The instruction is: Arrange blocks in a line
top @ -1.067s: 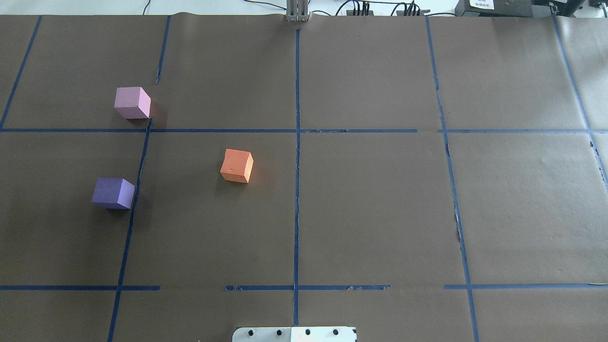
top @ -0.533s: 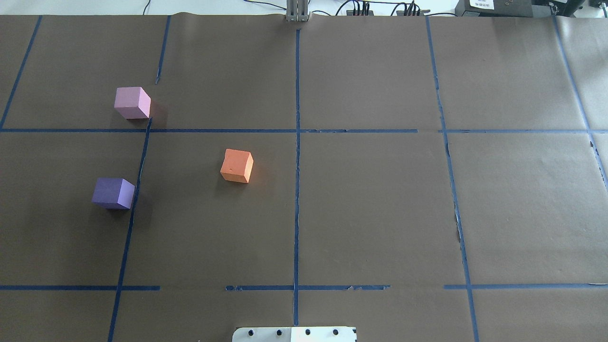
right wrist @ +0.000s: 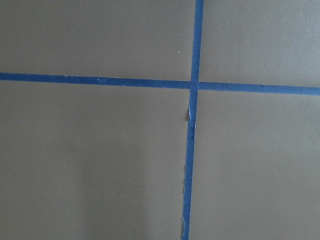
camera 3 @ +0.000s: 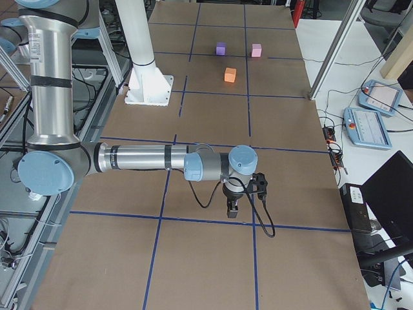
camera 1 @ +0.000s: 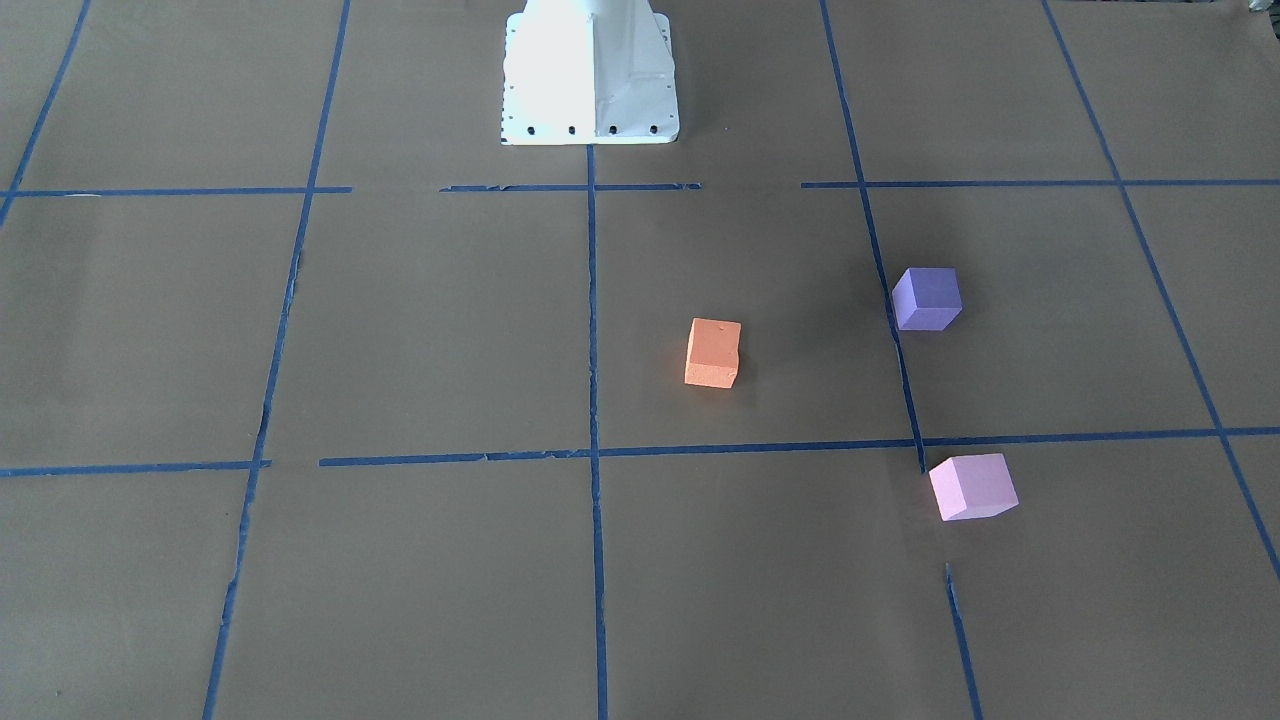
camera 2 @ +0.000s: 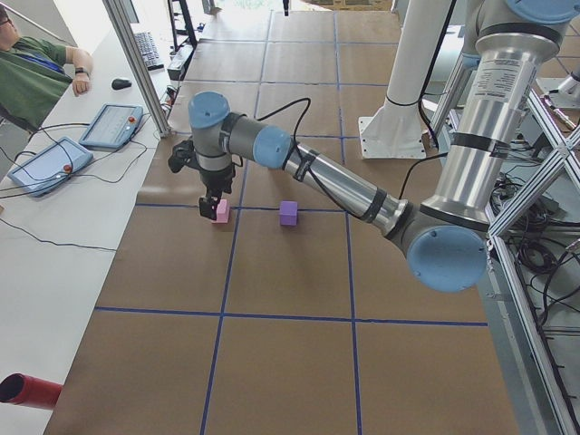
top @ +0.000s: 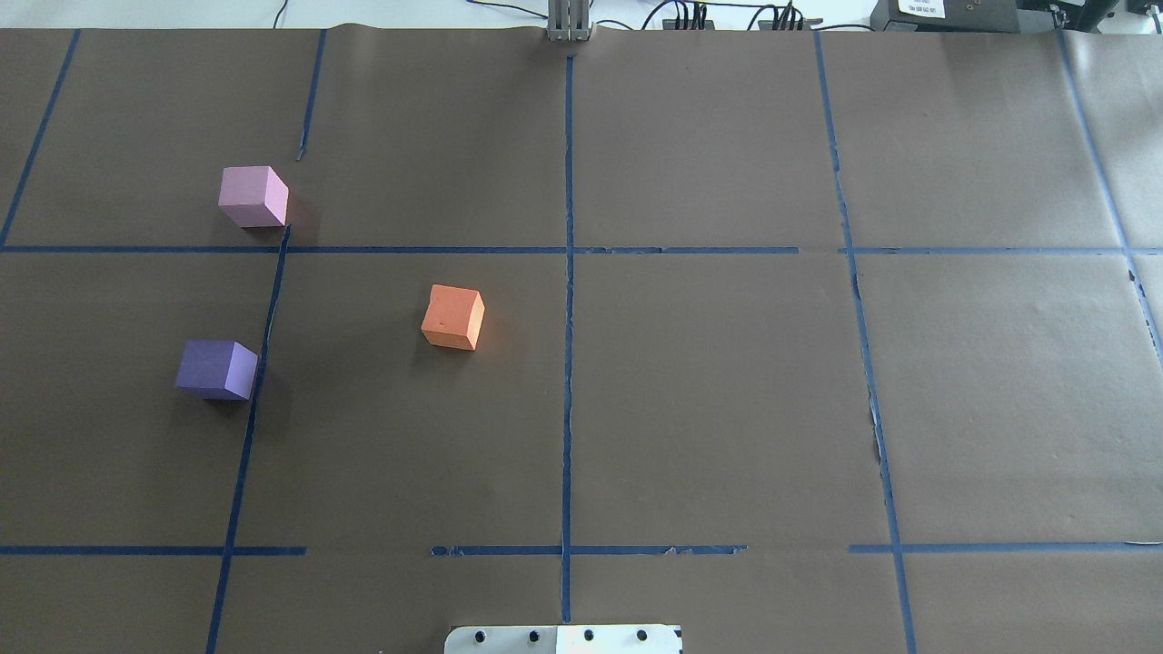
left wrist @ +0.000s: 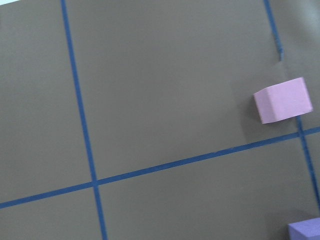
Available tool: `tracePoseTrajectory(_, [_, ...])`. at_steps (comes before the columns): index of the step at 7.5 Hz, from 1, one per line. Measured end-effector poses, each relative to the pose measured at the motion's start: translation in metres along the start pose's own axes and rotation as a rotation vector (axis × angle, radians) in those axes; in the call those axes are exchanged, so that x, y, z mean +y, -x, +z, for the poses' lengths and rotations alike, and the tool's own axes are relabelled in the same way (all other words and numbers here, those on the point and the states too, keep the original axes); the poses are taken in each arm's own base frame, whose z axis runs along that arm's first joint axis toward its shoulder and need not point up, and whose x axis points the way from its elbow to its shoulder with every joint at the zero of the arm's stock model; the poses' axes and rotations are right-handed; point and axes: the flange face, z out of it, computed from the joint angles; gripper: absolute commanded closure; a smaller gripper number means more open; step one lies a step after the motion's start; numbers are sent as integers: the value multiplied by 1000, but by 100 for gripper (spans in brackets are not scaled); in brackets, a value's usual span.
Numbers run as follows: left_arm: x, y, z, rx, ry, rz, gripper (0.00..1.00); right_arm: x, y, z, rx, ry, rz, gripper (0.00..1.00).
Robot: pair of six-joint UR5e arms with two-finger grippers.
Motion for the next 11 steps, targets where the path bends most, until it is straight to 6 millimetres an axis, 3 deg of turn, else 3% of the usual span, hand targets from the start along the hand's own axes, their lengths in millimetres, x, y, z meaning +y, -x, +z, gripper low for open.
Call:
tracePoseTrajectory(1, [-19,-60,1,34,-5,14,0,0,0,0,0,0,0,0])
tracePoseTrajectory(3, [-37,-178,14,103,7,12,0,0,0,0,1,0,0,0])
tracePoseTrajectory(5, [-37,-277,44,119,30,-29,0,0,0,0,0,0,0,0])
tracePoseTrajectory(6, [-34,-315,65,119,28,-56,0,0,0,0,0,0,0,0])
tracePoseTrajectory(8, [-36,-341,112,123,19,-74,0,0,0,0,0,0,0,0])
tracePoseTrajectory(11, [-21,-379,179,69,50,-153,0,0,0,0,1,-1,0,0])
